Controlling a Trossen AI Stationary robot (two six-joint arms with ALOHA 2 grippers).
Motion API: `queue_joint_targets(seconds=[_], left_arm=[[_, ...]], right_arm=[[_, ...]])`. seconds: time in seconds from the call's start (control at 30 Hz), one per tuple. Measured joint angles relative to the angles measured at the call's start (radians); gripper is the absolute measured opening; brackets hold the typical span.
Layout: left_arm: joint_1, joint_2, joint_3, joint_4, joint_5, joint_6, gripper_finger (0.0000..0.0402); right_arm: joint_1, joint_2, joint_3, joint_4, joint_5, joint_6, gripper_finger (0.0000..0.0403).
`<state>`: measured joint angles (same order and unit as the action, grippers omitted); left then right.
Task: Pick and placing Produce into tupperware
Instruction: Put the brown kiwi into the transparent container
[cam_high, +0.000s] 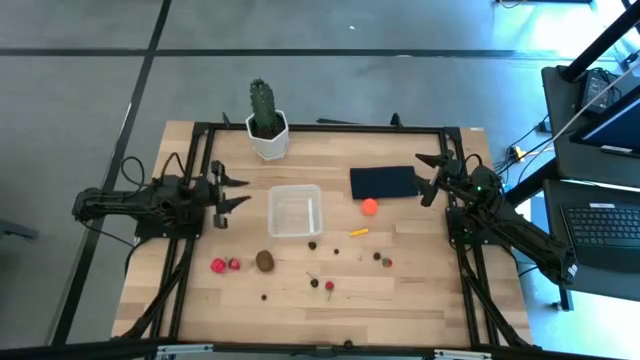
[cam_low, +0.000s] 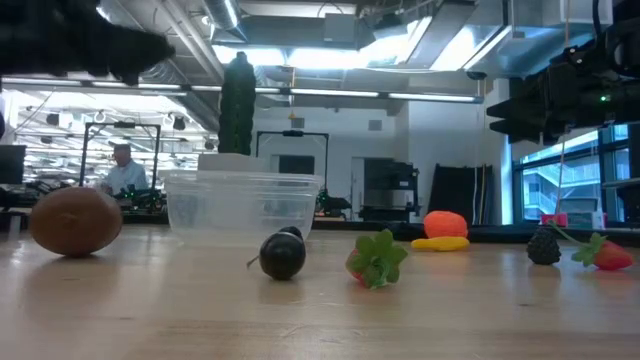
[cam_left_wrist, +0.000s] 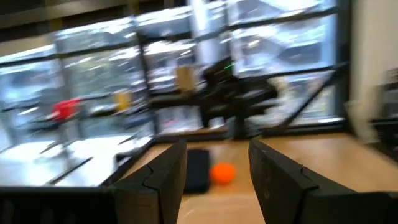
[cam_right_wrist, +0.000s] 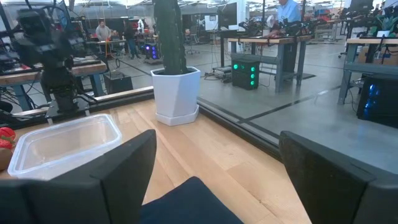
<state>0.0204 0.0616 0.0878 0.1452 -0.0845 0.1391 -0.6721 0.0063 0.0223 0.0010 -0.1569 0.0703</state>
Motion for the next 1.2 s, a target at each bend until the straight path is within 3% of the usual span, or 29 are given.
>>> queue_joint_targets(seconds=[0.3, 0.73, 1.0, 1.2], left_arm=[[0.000, 0.064, 0.151, -0.159, 0.022, -0.061, 0.0165], [0.001, 0.386, 0.380, -0.357, -0.011, -0.082, 0.0165], [-0.007, 0.493, 0.485, -0.539, -0.006, -0.138, 0.0165], [-0.009, 0.524, 0.486, -0.557, -0.009, -0.117, 0.0206]], right_arm=[[0.000, 0.000, 0.000, 0.000, 0.000, 0.000, 0.0339], [0.000, 0.000, 0.000, 0.000, 0.000, 0.000, 0.0339], [0.000, 0.000, 0.000, 0.004, 0.000, -0.009, 0.0339], [0.000, 0.000, 0.000, 0.006, 0.000, 0.004, 0.0339]])
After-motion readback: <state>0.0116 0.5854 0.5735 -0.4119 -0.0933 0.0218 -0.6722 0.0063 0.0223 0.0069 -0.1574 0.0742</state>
